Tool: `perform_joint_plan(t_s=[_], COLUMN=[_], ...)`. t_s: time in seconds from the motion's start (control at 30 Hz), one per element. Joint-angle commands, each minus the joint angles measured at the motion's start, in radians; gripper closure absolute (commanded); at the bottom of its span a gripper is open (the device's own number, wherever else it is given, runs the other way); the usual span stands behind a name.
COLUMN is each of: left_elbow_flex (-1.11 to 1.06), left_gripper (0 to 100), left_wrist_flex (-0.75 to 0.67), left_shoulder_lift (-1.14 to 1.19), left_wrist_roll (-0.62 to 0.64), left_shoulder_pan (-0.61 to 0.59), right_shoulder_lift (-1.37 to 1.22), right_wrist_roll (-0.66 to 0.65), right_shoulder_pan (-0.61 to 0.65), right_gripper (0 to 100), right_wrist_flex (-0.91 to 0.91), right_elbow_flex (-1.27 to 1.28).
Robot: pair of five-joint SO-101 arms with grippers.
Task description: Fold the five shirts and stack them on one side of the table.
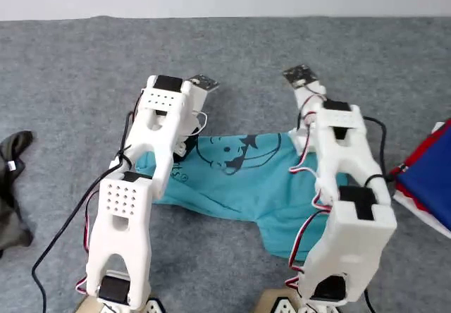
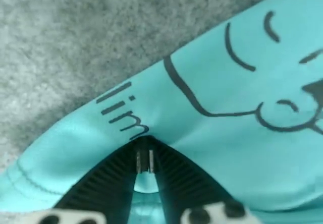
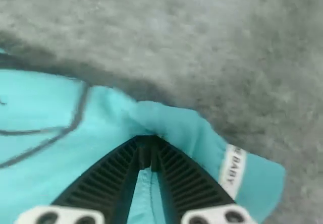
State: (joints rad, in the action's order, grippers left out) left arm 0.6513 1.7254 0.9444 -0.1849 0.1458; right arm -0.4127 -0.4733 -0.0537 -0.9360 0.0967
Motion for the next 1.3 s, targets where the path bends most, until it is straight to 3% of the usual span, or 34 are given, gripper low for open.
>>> perform_joint_plan(t_s=[0.0,0.33,0.6,0.93,1.1,1.27], left_elbow_flex=[0.002,0.002,0.002,0.002,0.002,0.001], left_gripper=[99,99,99,99,99,99], left_wrist_flex=[0.005,0.005,0.005,0.005,0.005,0.005], left_shoulder_lift=[0.043,0.043,0.043,0.043,0.043,0.043], left_wrist_roll=[0.0,0.0,0.0,0.0,0.0,0.0], left_shoulder_pan=[0.009,0.009,0.009,0.009,0.009,0.009], right_shoulder_lift=[-0.012,-0.01,0.108,0.101,-0.07,-0.153], right_wrist_roll=[0.003,-0.066,-0.058,-0.021,0.006,0.006], right_shoulder_pan=[-0.099,-0.255,-0.189,0.062,0.051,-0.065], right_gripper=[98.8,98.8,98.8,98.8,98.8,98.8], right_wrist_flex=[-0.039,-0.3,-0.45,-0.308,-0.237,-0.262], right_elbow_flex=[-0.094,-0.252,-0.353,-0.336,-0.338,-0.338])
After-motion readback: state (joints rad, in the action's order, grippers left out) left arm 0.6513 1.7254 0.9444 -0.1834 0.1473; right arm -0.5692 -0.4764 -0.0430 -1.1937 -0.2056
